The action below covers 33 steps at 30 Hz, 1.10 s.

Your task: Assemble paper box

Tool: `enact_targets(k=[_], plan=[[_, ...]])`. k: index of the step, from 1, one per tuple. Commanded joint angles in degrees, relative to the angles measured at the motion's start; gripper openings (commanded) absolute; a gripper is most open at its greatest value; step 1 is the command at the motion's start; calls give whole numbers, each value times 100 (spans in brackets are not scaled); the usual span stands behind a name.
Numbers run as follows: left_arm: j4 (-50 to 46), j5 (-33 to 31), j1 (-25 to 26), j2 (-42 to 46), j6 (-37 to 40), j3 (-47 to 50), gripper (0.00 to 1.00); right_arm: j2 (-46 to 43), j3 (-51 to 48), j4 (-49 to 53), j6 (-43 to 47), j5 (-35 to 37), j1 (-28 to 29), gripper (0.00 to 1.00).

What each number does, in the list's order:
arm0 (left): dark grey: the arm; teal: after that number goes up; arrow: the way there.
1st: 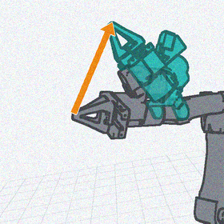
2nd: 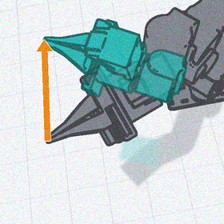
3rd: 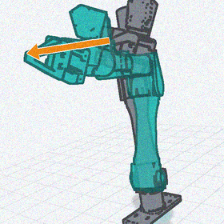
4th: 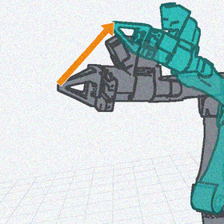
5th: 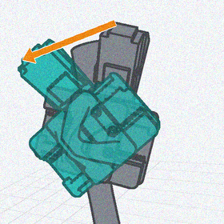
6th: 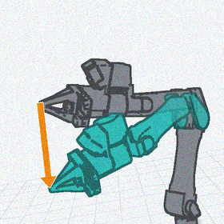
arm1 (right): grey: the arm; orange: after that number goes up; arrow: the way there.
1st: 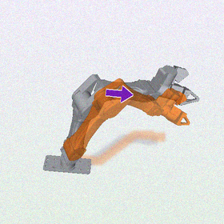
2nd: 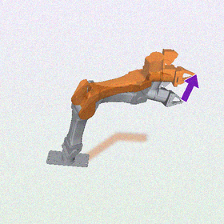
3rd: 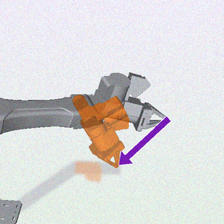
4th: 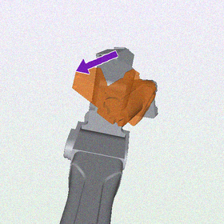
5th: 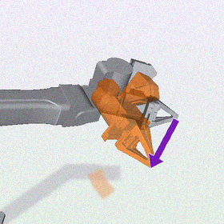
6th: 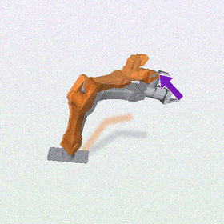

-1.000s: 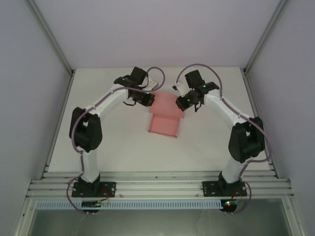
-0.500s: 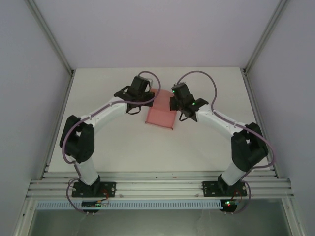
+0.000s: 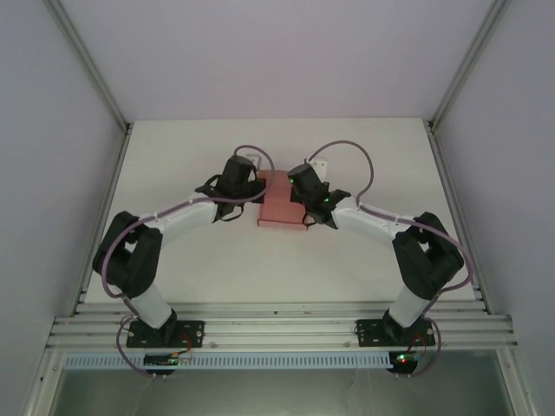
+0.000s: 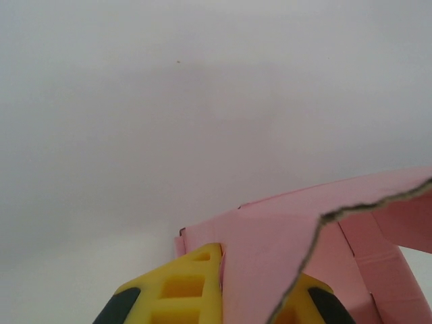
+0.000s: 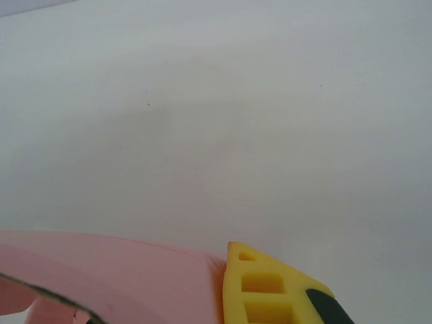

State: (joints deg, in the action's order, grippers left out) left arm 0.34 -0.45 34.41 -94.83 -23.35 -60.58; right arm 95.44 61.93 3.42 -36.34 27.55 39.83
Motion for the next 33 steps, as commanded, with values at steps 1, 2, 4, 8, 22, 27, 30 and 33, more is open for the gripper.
enact_targets(k=[1,2,4,8,22,27,30,33], plan=[[181,780,188,282,-329,422,0,-34,-384,-417,-862,663,61,2],[248,803,201,313,-376,524,0,-32,-452,-446,-968,648,96,1],[366,869,256,381,-404,712,0,-51,-584,-506,-1069,700,200,1],[621,932,434,580,-407,1128,0,-211,-814,-499,-817,1011,489,1],[792,887,707,1710,-442,2085,37,-967,-2047,-1737,307,1087,811,8],[353,660,706,2186,-577,2137,92,-1080,-2290,-1915,695,1236,977,10],[-148,352,704,2481,-682,2101,100,-1078,-2406,-2027,911,1278,1055,10],[-692,61,697,2814,-828,2001,100,-1054,-2514,-2216,1219,1275,1091,10]])
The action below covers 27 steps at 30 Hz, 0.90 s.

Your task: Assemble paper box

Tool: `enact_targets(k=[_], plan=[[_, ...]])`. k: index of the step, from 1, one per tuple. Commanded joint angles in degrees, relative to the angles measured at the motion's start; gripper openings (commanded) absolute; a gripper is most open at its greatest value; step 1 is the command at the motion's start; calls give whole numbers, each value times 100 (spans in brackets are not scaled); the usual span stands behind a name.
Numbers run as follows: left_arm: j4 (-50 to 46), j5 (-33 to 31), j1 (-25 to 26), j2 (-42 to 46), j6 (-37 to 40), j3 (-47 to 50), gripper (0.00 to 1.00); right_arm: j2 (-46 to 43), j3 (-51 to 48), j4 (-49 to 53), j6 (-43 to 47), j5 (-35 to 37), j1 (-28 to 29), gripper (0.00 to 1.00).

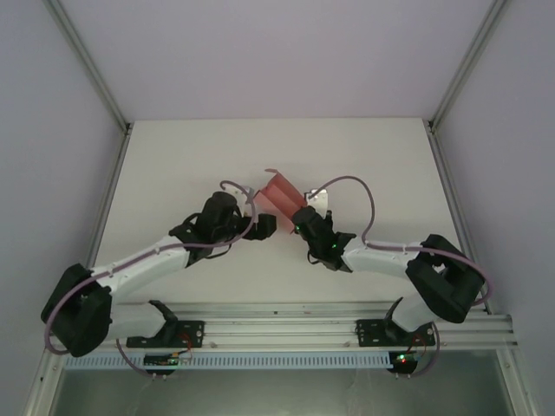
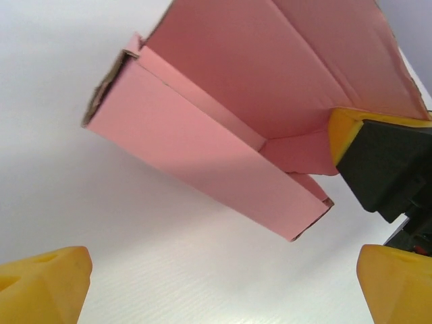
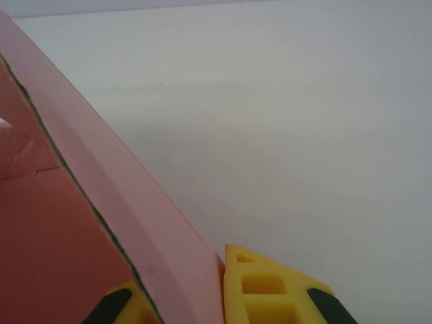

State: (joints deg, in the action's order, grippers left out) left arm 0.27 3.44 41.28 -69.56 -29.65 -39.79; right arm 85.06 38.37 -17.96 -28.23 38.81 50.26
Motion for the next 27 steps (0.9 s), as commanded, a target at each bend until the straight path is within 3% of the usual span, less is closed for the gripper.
enact_targets(k=[1,6,12,18,23,27], plan=[[-807,-334,-6,424,-263,-114,100,-16,-179,-139,560,127,64,10],[-1341,-438,-291,935,-962,-398,100,2,-256,-662,1732,-165,215,10],[-1753,296,-1377,984,-1754,-629,100,160,-538,-1451,2989,-160,690,9],[-1549,1316,-2161,347,-1625,-892,100,752,-792,-2530,4040,-98,1120,10],[-1355,1658,-2216,-512,-1430,-1039,100,1148,-912,-3265,4226,-18,1272,9],[-1003,2134,-2273,-1267,-1201,-1041,98,1152,-924,-3171,4270,-235,1302,13]])
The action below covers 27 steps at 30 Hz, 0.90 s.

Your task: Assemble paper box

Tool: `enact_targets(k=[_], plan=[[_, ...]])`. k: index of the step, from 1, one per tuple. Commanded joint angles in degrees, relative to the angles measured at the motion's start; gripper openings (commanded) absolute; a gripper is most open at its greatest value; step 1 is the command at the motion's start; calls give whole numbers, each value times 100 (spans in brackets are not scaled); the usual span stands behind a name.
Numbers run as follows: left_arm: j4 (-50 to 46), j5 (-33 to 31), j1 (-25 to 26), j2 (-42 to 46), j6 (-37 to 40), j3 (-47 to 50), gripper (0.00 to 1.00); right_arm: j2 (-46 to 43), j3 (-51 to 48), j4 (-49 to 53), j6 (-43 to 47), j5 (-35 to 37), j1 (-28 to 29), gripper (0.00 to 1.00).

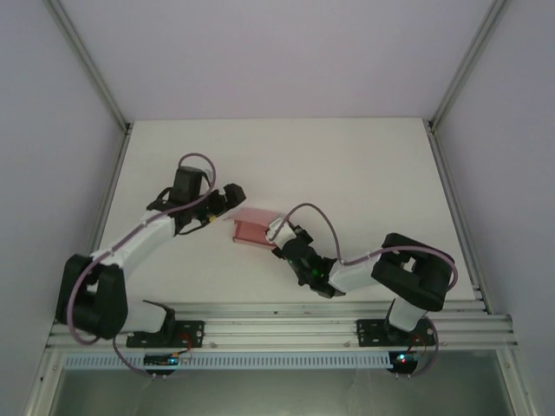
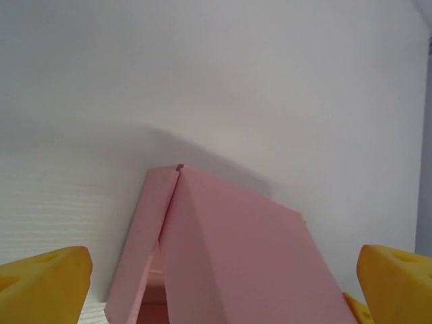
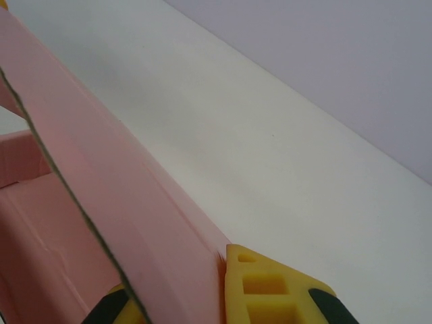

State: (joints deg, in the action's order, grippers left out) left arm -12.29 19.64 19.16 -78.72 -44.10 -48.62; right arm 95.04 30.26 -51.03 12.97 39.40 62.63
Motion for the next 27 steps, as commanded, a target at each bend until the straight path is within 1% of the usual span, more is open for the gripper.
enact_targets(k=[1,2,5,7,8,9,11,12,13,14,15,16,17,19,20,21,23,24,26,27], plan=[[254,543,-61,-528,268,-182,93,134,-105,215,152,-342,66,13],[290,677,-70,-693,354,-214,88,113,-102,294,156,-394,60,14],[531,965,-79,-1105,497,-168,72,29,-106,581,100,-496,56,20],[717,1120,-78,-1299,538,-82,58,-69,-115,849,-29,-651,39,20],[808,1196,-74,-1382,541,-9,54,-130,-117,1003,-126,-694,30,22],[903,1264,-74,-1438,516,71,50,-205,-109,1161,-202,-751,21,27],[1041,1352,-83,-1521,545,212,49,-434,-94,1597,-390,-881,21,36],[1088,1358,-77,-1537,571,274,47,-582,-78,1882,-502,-934,21,45],[1130,1359,-83,-1546,574,331,46,-740,-65,2192,-632,-1028,21,49],[1184,1351,-78,-1537,544,406,44,-949,-56,2596,-862,-1278,13,55],[1244,1350,-79,-1539,544,477,43,-1134,-64,2912,-1102,-1366,-13,59],[1269,1333,-85,-1539,534,516,42,-1327,-80,3185,-1281,-1422,-36,60],[1289,1307,-85,-1541,533,546,36,-1568,-101,3505,-1407,-1620,-92,64],[1300,1315,-85,-1553,563,579,34,-1999,-171,4045,-1727,-1788,-152,72],[1317,1306,-79,-1555,568,601,31,-2244,-196,4333,-1799,-1986,-216,79],[1346,1301,-81,-1561,578,616,31,-2448,-217,4564,-1881,-2120,-291,84],[1444,1313,-79,-1596,573,671,27,-2838,-210,5026,-1978,-2745,-550,96],[1473,1315,-79,-1632,553,676,27,-2995,-213,5185,-2052,-2932,-682,99],[1557,1383,-83,-1712,539,678,27,-3241,-181,5445,-2217,-3446,-1034,99],[1615,1406,-79,-1750,498,684,25,-3313,-177,5501,-2392,-3520,-1223,99]])
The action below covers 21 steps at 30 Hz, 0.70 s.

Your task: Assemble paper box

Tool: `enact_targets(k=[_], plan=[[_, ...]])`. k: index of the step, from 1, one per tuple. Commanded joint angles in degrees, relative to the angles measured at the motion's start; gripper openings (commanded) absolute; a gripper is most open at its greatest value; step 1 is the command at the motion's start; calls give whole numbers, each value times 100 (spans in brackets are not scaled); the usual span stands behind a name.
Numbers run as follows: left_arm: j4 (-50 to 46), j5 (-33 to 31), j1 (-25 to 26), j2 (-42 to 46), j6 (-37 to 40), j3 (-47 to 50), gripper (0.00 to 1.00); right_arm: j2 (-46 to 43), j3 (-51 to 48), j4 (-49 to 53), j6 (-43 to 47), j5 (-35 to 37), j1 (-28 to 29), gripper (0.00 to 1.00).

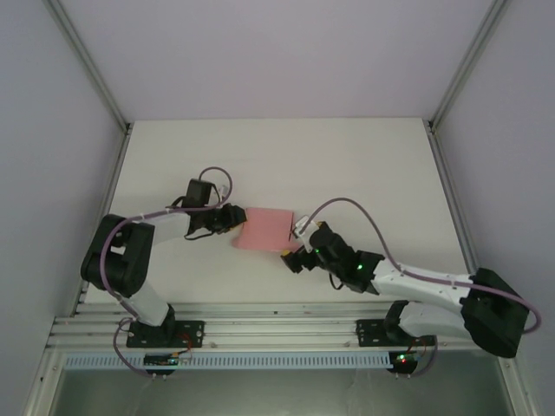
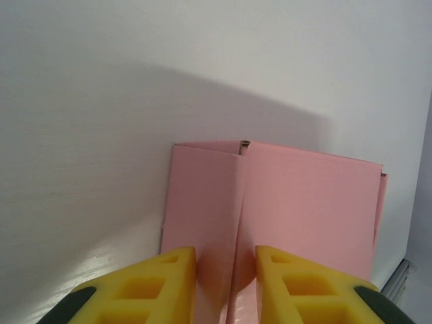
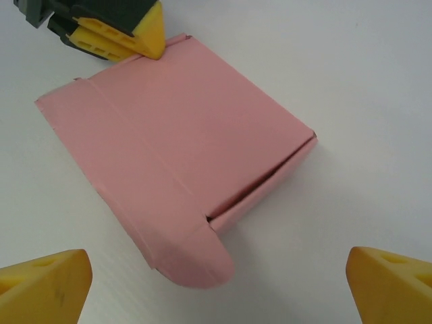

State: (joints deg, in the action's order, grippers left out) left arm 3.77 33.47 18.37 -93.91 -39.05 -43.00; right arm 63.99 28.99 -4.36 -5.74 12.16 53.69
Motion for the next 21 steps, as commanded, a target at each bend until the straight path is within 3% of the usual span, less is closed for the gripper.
enact_targets(k=[1,5,8,21], plan=[[102,76,0,-274,-32,141,23,-253,3,904,-769,-907,-555,99],[322,186,-4,-385,-139,202,21,-83,439,1297,-1739,-1763,-1463,99],[510,261,-1,-460,-239,278,14,278,762,1452,-2318,-2335,-1920,99],[2455,1127,-220,-980,-1113,802,8,2206,1874,1160,-3434,-3968,-2732,99]])
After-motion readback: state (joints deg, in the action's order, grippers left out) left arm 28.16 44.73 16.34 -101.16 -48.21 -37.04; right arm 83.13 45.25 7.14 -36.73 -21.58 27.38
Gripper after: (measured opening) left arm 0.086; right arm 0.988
